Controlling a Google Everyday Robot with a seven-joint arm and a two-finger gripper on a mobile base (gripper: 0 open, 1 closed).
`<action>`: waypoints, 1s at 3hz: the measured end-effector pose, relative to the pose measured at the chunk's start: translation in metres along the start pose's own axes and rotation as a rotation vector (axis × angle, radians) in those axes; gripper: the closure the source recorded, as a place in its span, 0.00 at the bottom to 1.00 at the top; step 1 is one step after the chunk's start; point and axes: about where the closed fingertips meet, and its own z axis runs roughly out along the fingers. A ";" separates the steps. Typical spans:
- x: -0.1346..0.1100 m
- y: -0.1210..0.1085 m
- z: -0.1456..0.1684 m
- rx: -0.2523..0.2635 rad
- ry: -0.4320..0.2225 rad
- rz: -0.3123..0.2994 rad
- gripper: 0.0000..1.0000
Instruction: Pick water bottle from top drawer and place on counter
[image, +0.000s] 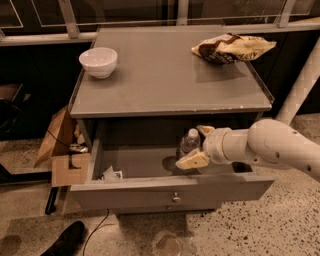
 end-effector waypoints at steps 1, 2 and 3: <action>0.000 0.000 0.000 0.000 0.000 0.000 0.52; 0.000 0.000 0.000 0.000 0.000 0.000 0.75; -0.002 0.002 -0.005 -0.020 0.003 0.007 0.98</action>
Offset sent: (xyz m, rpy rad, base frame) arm 0.0000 0.0000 -0.0003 0.0001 0.0001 0.0001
